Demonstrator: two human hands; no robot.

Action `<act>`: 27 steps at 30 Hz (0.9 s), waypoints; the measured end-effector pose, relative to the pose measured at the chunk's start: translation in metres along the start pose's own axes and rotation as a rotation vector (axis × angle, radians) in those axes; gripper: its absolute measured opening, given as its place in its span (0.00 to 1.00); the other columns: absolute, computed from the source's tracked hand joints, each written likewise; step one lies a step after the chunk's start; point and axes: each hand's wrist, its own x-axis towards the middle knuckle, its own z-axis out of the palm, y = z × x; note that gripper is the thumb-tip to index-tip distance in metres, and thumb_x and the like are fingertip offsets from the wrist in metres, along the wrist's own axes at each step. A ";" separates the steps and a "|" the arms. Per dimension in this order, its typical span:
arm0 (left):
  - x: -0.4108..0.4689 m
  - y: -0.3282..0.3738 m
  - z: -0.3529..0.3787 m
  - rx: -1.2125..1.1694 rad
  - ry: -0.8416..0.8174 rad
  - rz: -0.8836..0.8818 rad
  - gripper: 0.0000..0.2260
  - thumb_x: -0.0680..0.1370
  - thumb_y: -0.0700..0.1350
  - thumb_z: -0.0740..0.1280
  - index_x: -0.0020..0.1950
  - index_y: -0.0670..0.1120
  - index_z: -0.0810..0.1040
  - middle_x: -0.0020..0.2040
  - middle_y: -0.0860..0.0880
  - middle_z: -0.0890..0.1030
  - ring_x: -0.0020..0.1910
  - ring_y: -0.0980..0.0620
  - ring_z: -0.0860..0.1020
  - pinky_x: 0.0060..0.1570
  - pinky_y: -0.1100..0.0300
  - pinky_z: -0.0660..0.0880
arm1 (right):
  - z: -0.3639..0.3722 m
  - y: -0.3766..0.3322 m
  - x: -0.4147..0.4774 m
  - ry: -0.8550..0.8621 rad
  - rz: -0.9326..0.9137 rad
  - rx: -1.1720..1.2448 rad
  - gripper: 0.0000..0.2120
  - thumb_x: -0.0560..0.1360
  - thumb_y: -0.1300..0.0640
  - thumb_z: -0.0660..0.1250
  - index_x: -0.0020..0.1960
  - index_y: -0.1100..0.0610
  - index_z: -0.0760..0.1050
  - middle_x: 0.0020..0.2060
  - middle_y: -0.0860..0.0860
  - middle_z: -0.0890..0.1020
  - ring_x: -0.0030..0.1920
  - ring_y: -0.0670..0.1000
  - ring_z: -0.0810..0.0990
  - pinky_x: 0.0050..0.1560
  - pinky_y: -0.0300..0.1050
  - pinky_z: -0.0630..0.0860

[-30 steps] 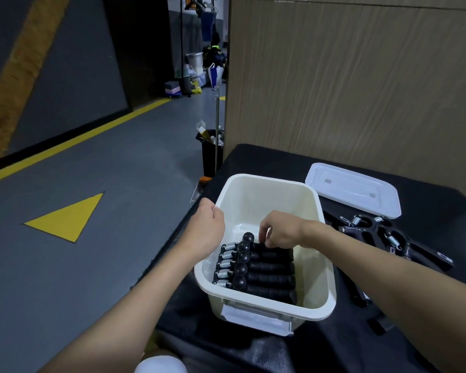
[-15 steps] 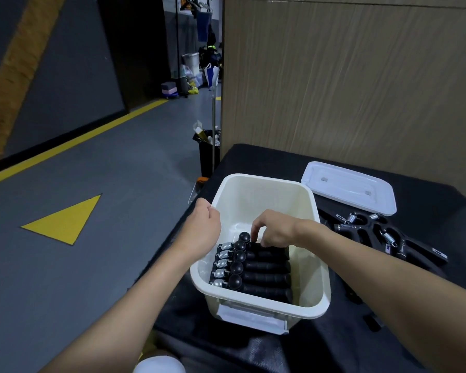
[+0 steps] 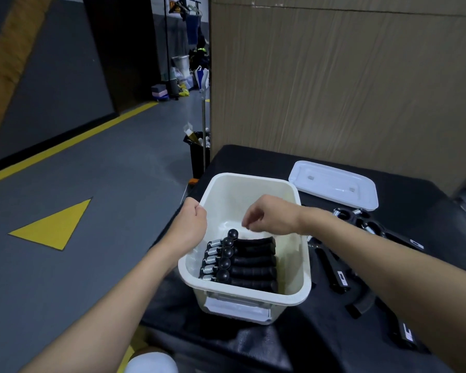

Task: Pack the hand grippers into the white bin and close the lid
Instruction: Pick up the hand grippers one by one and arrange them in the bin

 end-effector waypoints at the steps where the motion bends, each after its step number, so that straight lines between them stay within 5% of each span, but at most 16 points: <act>1: 0.002 -0.001 0.000 0.003 0.008 -0.001 0.11 0.82 0.45 0.51 0.50 0.41 0.69 0.40 0.47 0.70 0.36 0.50 0.68 0.38 0.56 0.67 | -0.007 -0.002 -0.007 0.070 -0.027 0.065 0.08 0.75 0.64 0.67 0.51 0.59 0.83 0.45 0.52 0.85 0.44 0.48 0.81 0.50 0.42 0.79; 5: 0.003 0.000 0.001 0.003 0.020 -0.021 0.11 0.81 0.44 0.51 0.51 0.41 0.70 0.40 0.47 0.71 0.38 0.50 0.69 0.38 0.55 0.67 | -0.028 0.009 -0.037 0.311 -0.034 0.239 0.06 0.76 0.63 0.66 0.46 0.56 0.81 0.36 0.48 0.85 0.33 0.41 0.77 0.40 0.40 0.76; 10: -0.004 0.004 0.005 -0.005 0.026 -0.041 0.11 0.82 0.44 0.51 0.53 0.39 0.69 0.41 0.46 0.70 0.37 0.50 0.67 0.37 0.55 0.65 | -0.014 0.065 -0.052 0.671 0.250 0.327 0.09 0.74 0.63 0.63 0.39 0.55 0.79 0.32 0.49 0.81 0.33 0.49 0.77 0.39 0.42 0.73; 13: -0.006 0.005 0.007 -0.007 0.026 -0.053 0.11 0.82 0.43 0.50 0.54 0.38 0.68 0.42 0.46 0.69 0.37 0.50 0.66 0.35 0.55 0.64 | 0.008 0.097 -0.059 0.557 0.460 0.176 0.06 0.74 0.60 0.65 0.41 0.58 0.81 0.34 0.52 0.81 0.39 0.53 0.79 0.42 0.40 0.71; 17: -0.008 0.006 0.006 -0.012 0.013 -0.056 0.11 0.82 0.44 0.49 0.53 0.39 0.67 0.41 0.47 0.67 0.36 0.51 0.64 0.35 0.55 0.63 | 0.039 0.114 -0.061 0.374 0.566 0.070 0.10 0.72 0.53 0.70 0.37 0.57 0.75 0.31 0.54 0.79 0.34 0.56 0.77 0.37 0.42 0.73; 20: -0.012 0.007 0.005 0.004 0.013 -0.044 0.09 0.82 0.44 0.49 0.49 0.42 0.66 0.40 0.48 0.66 0.35 0.51 0.63 0.33 0.56 0.62 | 0.048 0.110 -0.061 0.347 0.565 -0.129 0.16 0.72 0.51 0.69 0.35 0.55 0.65 0.39 0.56 0.78 0.39 0.59 0.77 0.38 0.45 0.71; 23: -0.015 0.010 0.004 0.029 0.017 -0.043 0.11 0.83 0.45 0.49 0.52 0.39 0.67 0.40 0.47 0.66 0.35 0.51 0.63 0.33 0.57 0.62 | 0.051 0.101 -0.059 0.360 0.560 -0.218 0.11 0.74 0.55 0.67 0.40 0.57 0.65 0.49 0.58 0.80 0.51 0.62 0.80 0.41 0.46 0.70; 27: -0.016 0.011 0.004 0.031 0.015 -0.044 0.13 0.83 0.44 0.48 0.54 0.37 0.66 0.40 0.47 0.66 0.34 0.52 0.63 0.32 0.57 0.62 | 0.051 0.098 -0.055 0.376 0.616 -0.160 0.13 0.72 0.57 0.67 0.36 0.57 0.64 0.45 0.59 0.79 0.47 0.62 0.79 0.41 0.47 0.71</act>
